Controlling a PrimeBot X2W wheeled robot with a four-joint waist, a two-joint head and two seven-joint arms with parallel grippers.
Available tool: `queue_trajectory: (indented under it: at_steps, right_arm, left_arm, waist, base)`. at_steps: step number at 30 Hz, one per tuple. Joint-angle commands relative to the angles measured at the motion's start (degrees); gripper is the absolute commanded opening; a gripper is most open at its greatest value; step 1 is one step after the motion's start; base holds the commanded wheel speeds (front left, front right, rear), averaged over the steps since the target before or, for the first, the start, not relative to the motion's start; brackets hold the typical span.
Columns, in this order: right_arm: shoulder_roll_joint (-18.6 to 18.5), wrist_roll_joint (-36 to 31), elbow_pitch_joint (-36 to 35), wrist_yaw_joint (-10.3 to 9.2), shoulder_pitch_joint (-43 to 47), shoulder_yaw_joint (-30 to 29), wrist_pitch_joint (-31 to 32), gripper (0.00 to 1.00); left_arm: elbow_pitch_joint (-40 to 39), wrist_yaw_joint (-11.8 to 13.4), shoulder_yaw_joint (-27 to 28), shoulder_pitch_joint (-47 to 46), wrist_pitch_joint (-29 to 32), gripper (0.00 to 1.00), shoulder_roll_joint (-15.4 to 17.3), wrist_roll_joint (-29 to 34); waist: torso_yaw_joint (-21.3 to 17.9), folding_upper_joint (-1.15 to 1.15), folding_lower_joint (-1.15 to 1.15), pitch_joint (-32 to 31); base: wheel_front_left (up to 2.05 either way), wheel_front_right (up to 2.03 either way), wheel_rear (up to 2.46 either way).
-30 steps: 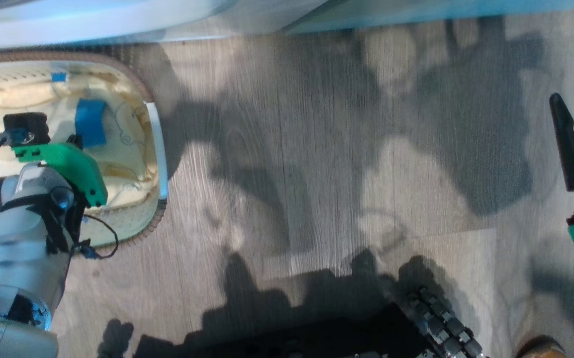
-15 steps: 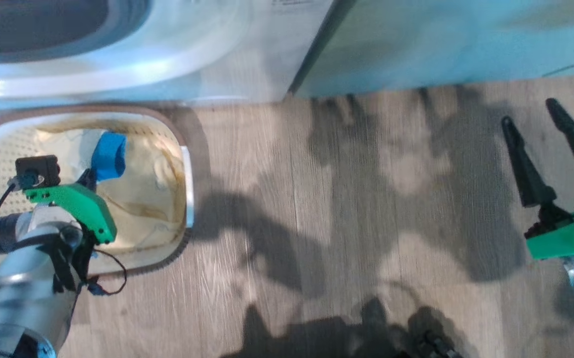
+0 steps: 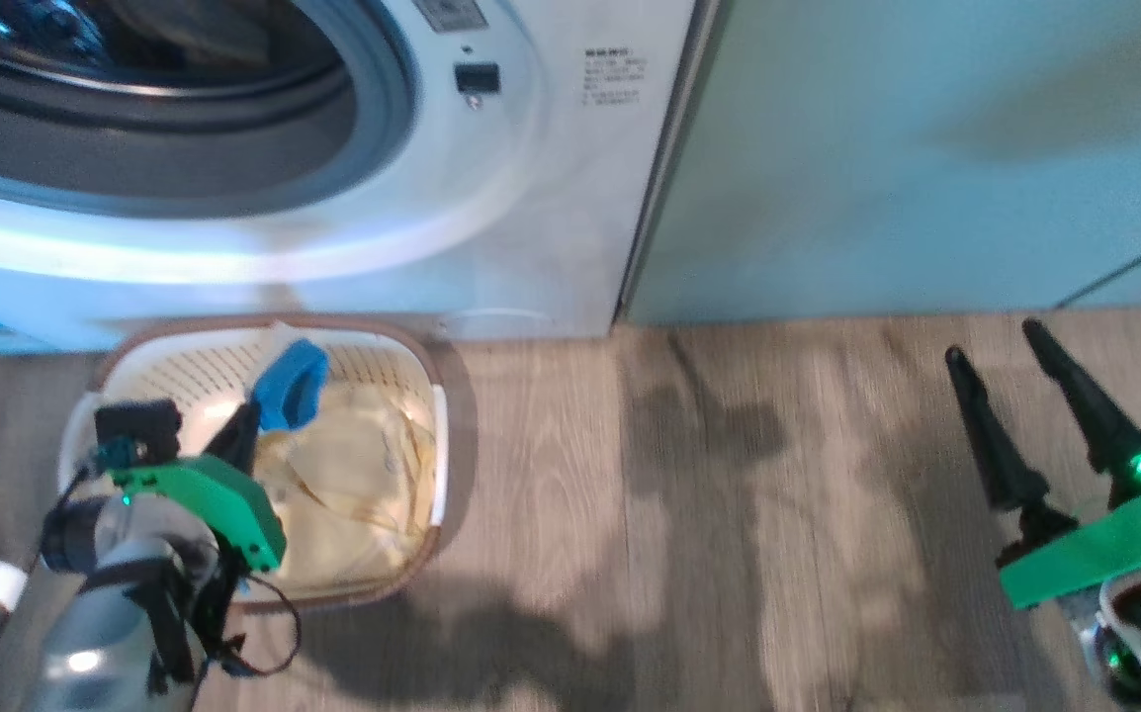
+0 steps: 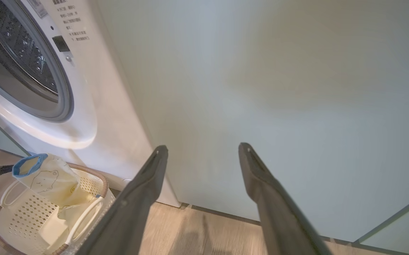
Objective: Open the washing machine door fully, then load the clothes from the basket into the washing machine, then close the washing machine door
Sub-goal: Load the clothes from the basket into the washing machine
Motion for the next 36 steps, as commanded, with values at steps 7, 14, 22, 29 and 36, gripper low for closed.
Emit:
queue_trajectory:
  at_steps: [7, 14, 22, 29, 36]
  right_arm:
    - [0.76, 0.66, -0.52, 0.01, 4.27, 0.73, -0.38, 1.00]
    - [1.01, 0.89, -0.03, 0.01, 7.56, 0.18, -0.38, 1.00]
    - [1.83, 0.93, -0.02, 0.01, 10.21, -1.03, -0.38, 1.00]
    - [2.88, 0.90, 0.13, 0.01, 11.74, -1.26, -0.38, 1.00]
    - [3.39, 0.81, -0.02, 0.01, 12.88, -1.97, -0.38, 1.00]
  left_arm:
    - [-9.34, -0.06, 5.86, 7.40, -0.62, 0.00, -0.71, 2.08]
    - [-16.60, -0.06, 9.85, 13.11, -0.62, 0.00, -2.06, 3.77]
    - [-23.42, -0.06, 12.02, 16.71, -0.62, 0.00, -2.12, 4.92]
    - [-27.70, -0.06, 13.37, 19.28, -0.62, 0.00, -2.40, 4.83]
    - [-30.41, -0.06, 14.48, 20.96, -0.62, 0.00, -2.07, 5.27]
  waist:
    - [2.70, -0.01, 0.01, -9.39]
    - [4.00, -0.01, 0.01, -14.18]
    - [5.26, -0.01, 0.01, -17.40]
    - [5.86, -0.01, 0.01, -19.24]
    - [6.87, -0.01, 0.01, -20.10]
  base:
    - [0.00, 0.00, 0.00]
    - [0.00, 0.00, 0.00]
    - [0.00, 0.00, 0.00]
    - [0.00, 0.00, 0.00]
    - [0.00, 0.00, 0.00]
